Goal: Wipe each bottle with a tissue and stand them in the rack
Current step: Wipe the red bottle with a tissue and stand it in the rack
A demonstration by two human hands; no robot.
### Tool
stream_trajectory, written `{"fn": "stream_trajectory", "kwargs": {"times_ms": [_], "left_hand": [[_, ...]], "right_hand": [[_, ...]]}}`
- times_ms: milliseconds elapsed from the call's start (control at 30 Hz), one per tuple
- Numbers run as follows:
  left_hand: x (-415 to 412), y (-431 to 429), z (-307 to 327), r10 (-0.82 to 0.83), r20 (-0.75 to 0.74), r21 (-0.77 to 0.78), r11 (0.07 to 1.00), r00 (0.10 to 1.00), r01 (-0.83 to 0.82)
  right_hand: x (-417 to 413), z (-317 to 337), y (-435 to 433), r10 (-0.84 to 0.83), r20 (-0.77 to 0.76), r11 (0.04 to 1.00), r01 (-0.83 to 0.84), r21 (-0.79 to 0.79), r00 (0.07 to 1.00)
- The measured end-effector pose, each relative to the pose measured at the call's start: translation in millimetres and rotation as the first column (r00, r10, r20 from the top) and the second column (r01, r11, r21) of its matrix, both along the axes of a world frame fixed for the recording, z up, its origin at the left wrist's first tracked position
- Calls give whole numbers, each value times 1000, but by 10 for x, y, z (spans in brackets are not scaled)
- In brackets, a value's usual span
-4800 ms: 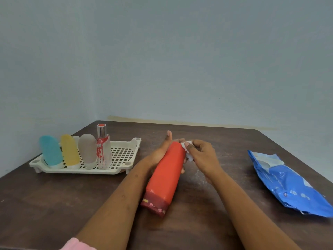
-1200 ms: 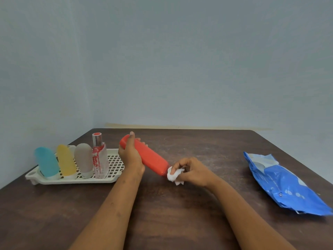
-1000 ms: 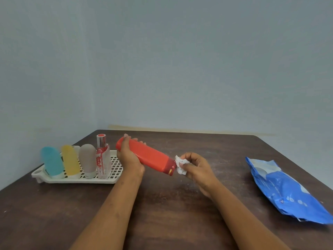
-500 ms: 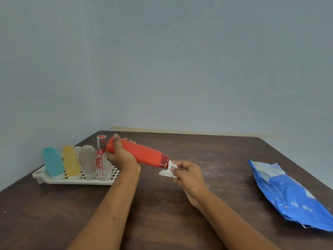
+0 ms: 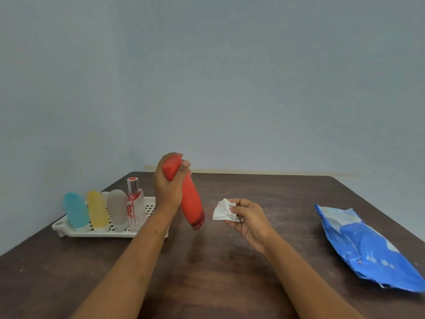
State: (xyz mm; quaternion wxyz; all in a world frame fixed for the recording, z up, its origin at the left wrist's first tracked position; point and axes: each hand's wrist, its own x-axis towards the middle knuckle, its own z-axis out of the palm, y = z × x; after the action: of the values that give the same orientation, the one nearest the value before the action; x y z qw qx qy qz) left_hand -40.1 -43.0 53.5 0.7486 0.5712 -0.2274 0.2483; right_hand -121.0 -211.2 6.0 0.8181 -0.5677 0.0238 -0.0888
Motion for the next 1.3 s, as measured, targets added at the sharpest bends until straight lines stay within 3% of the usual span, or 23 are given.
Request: {"fn": "stream_trajectory", "kwargs": {"times_ms": [200, 333, 467, 967, 1300], "left_hand": [[213, 303, 425, 143, 51, 289, 945, 988, -151], [228, 383, 353, 344, 176, 328, 863, 922, -385], [216, 383, 202, 431, 183, 313, 826, 883, -468], [378, 567, 155, 329, -81, 525, 817, 941, -240], [343, 516, 228, 300, -118, 582, 793, 947, -179]], "right_hand": [[19, -30, -30, -12, -13, 986, 9, -168, 1000], [-1, -46, -23, -7, -23, 973, 2, -229, 1000], [-34, -61, 2, -3, -38, 966, -7, -259, 999], [6, -99, -15, 62, -72, 931, -83, -357, 995], [16, -124, -29, 85, -93, 926, -113, -359, 992]]}}
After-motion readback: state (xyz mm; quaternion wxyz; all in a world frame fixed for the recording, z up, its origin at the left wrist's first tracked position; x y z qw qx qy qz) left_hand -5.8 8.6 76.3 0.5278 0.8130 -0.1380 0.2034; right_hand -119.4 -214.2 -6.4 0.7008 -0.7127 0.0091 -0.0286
